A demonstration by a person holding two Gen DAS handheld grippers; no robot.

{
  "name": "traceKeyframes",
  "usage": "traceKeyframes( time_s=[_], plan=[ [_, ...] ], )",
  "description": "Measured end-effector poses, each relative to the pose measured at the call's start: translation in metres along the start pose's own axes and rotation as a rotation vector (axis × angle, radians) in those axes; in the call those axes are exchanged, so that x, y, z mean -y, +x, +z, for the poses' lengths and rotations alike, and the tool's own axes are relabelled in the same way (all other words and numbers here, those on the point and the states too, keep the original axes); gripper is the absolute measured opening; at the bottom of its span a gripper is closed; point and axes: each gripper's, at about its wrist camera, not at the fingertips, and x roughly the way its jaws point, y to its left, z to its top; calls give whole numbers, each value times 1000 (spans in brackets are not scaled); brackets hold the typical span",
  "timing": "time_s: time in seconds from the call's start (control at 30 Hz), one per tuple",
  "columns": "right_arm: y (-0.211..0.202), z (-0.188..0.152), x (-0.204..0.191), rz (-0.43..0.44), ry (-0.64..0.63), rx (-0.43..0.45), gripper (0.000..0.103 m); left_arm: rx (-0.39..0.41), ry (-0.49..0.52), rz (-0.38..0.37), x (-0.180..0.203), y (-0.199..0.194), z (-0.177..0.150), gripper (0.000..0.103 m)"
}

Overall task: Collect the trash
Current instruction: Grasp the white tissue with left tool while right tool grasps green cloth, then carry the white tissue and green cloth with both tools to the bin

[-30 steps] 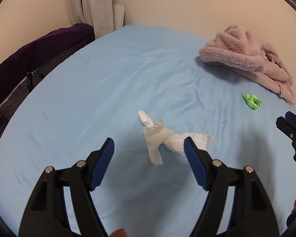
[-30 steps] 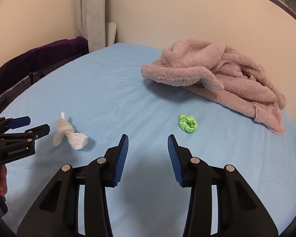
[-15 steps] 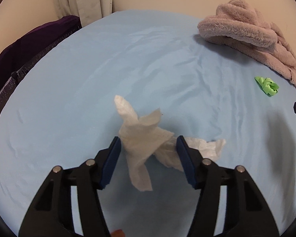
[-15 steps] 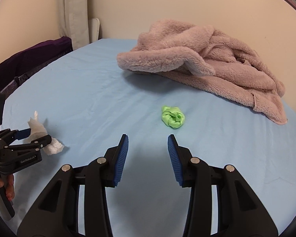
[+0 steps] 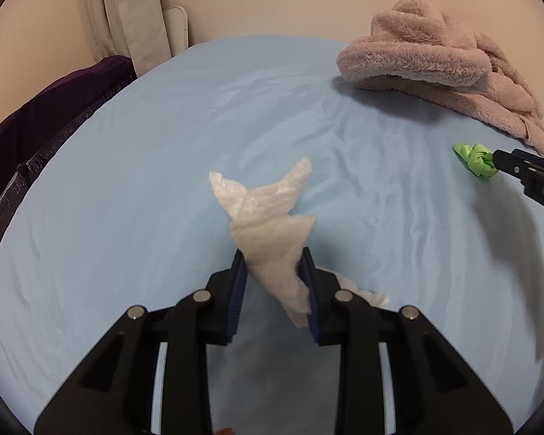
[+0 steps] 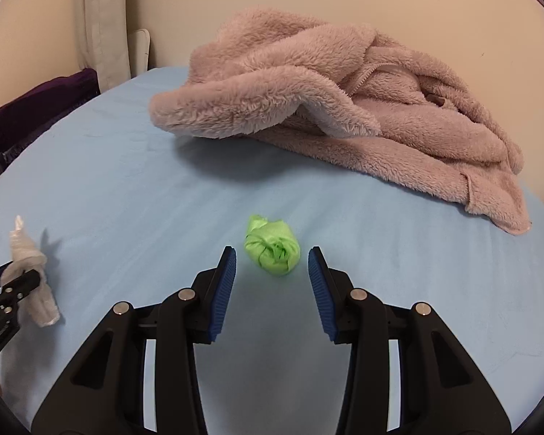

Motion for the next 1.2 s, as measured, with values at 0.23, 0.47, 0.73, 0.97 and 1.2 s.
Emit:
traceKeyframes(
  time_s=[0.23,0.47,0.73,0.97,1.2],
  plan=[
    [35,1,1,-3,17,-53,50,65,59,-6,20,1,30,29],
    [52,2,0,19,22,-91,36,96,96,4,39,10,55,29],
    [40,-2,9,47,43,-67,26,77,99,12,45,22,61,29],
    [18,-17,4,57,14,-59,26,55,96,12,39,22,54,29],
    [-17,-39,-16,74,-28,-61,26,44,81,5,26,-5,32,29]
  ],
)
